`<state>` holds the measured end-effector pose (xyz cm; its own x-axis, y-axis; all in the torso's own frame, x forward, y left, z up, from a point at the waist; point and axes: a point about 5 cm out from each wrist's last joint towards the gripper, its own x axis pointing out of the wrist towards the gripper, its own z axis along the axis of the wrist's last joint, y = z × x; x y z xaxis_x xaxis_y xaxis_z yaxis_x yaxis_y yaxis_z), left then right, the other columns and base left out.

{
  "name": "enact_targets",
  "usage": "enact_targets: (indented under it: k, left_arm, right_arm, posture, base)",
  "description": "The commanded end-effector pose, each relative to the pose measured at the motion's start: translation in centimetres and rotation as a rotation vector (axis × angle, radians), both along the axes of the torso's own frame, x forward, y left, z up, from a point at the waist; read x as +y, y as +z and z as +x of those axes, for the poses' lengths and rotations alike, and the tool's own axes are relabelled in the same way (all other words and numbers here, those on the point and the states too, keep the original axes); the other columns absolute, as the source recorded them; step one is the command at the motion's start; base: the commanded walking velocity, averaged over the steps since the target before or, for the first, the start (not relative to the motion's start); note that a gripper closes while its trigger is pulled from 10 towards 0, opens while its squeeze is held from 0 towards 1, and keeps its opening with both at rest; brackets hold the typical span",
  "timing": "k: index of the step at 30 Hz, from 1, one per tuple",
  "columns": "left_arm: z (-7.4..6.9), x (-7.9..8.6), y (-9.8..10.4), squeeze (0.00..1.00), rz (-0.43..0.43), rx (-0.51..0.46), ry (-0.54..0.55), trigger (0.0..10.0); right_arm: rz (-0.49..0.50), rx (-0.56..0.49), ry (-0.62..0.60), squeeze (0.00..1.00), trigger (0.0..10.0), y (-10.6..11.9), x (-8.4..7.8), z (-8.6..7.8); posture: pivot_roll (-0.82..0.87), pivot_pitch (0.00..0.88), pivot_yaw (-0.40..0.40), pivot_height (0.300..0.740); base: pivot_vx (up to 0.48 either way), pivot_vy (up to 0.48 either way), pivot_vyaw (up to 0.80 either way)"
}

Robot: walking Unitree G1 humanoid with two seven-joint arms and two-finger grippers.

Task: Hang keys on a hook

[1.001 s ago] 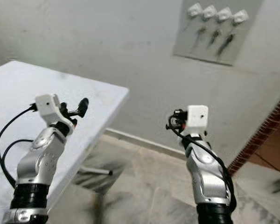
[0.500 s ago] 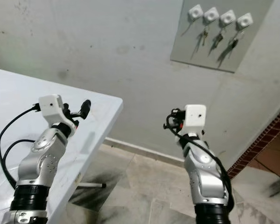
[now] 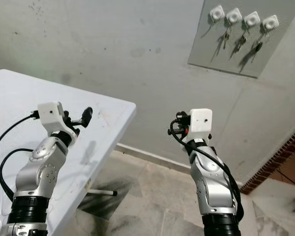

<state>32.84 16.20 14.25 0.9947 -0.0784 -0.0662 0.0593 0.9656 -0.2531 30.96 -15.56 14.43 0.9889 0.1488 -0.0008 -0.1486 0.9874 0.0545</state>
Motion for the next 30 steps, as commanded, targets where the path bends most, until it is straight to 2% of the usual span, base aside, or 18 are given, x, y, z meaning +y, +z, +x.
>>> enact_targets:
  k: [1,13,30]
  left_arm:
    - [-0.07,-0.24,0.51,0.0,0.013,-0.021,-0.023,10.0]
    - [-0.01,-0.02,0.74,0.0,0.019,-0.034,-0.024,10.0]
    - [-0.01,-0.14,0.76,0.0,0.037,-0.031,-0.032,10.0]
  right_arm:
    - [0.003,-0.002,-0.02,0.0,10.0,0.04,-0.46,0.09]
    - [-0.001,-0.003,-0.033,0.0,10.0,0.14,-0.68,0.17]
    - [0.002,0.001,-0.044,0.0,10.0,-0.01,-0.71,0.03]
  posture:
    - [-0.03,0.0,-0.049,0.74]
    - [-0.03,0.0,-0.047,0.74]
    - [-0.03,0.0,-0.043,0.74]
  base:
    - [0.0,0.0,-0.68]
    - [0.0,0.0,-0.68]
    - [0.277,0.0,-0.69]
